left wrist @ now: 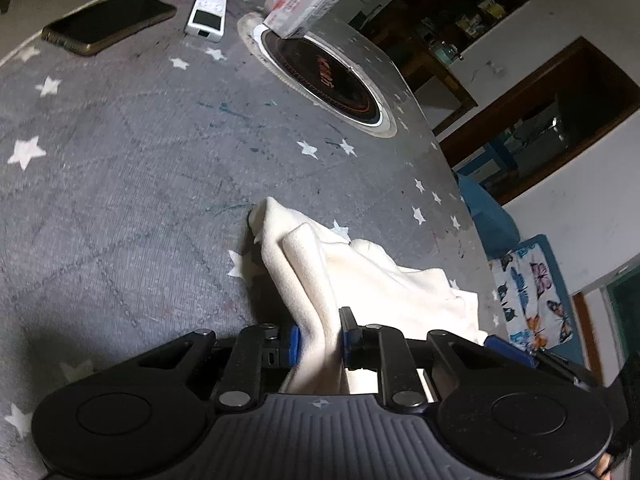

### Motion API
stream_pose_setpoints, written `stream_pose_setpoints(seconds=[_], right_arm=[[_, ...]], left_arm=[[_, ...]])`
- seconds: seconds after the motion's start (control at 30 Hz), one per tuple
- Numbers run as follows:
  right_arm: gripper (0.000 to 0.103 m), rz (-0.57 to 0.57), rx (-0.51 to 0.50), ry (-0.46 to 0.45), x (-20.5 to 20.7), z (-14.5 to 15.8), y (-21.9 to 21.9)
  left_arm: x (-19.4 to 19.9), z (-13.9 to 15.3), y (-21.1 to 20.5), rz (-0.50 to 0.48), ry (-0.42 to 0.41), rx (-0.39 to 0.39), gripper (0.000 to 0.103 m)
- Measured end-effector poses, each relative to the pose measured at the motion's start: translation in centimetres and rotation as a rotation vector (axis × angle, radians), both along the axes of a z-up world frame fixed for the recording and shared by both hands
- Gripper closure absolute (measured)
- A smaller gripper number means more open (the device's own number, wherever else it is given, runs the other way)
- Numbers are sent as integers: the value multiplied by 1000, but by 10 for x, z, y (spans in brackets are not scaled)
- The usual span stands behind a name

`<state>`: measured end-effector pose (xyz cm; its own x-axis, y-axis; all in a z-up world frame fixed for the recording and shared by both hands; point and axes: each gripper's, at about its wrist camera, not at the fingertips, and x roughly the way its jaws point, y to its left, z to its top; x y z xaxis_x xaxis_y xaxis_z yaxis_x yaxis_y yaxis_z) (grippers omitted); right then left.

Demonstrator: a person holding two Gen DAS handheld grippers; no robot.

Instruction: Fold clothes

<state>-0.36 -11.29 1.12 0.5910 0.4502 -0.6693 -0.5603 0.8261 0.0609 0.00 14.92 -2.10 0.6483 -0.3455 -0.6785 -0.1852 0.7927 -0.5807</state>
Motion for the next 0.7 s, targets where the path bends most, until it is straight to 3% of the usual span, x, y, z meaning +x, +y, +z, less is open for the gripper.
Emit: stream_pose_setpoints(seconds=[0.13, 0.4, 0.53, 0.7], right_arm=[[71, -102, 38, 49, 16, -13, -25], [66, -163, 145, 94, 29, -31, -36], [88, -142, 177, 115, 29, -32, -34], [94, -154, 179, 104, 25, -26, -31]], left_arm=[[1, 2, -4, -7, -1, 30, 83], [3, 3, -6, -17, -2, 58, 83], [4, 5, -11, -27, -10, 94, 83], [6, 10, -15, -42, -26, 138, 88]])
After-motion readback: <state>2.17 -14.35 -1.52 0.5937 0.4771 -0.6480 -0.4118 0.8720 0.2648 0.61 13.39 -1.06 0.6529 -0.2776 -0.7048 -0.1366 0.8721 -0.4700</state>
